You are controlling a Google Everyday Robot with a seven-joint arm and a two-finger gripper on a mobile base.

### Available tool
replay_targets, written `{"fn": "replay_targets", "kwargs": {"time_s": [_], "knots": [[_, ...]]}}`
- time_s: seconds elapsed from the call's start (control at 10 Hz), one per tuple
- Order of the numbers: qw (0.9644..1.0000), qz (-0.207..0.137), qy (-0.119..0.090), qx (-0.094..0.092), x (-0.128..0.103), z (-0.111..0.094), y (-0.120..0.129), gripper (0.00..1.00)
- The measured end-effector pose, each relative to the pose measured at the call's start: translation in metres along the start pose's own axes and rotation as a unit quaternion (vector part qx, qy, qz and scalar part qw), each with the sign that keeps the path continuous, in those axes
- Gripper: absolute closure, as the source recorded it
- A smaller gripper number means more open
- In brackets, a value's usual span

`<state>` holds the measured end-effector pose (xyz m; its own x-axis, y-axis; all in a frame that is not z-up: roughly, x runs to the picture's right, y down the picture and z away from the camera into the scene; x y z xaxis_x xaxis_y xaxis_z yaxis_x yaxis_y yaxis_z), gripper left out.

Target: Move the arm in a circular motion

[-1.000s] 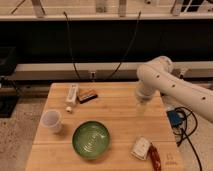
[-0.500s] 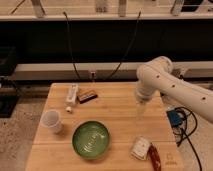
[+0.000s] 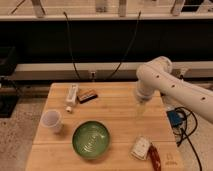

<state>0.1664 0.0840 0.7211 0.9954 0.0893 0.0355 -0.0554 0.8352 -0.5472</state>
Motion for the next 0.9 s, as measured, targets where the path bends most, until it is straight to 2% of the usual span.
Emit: {"fn": "replay_targets", "kwargs": {"time_s": [0.9], "knots": [[1.0, 0.002, -0.001, 0.003, 0.0002, 0.0018, -0.0034, 0.2]]}}
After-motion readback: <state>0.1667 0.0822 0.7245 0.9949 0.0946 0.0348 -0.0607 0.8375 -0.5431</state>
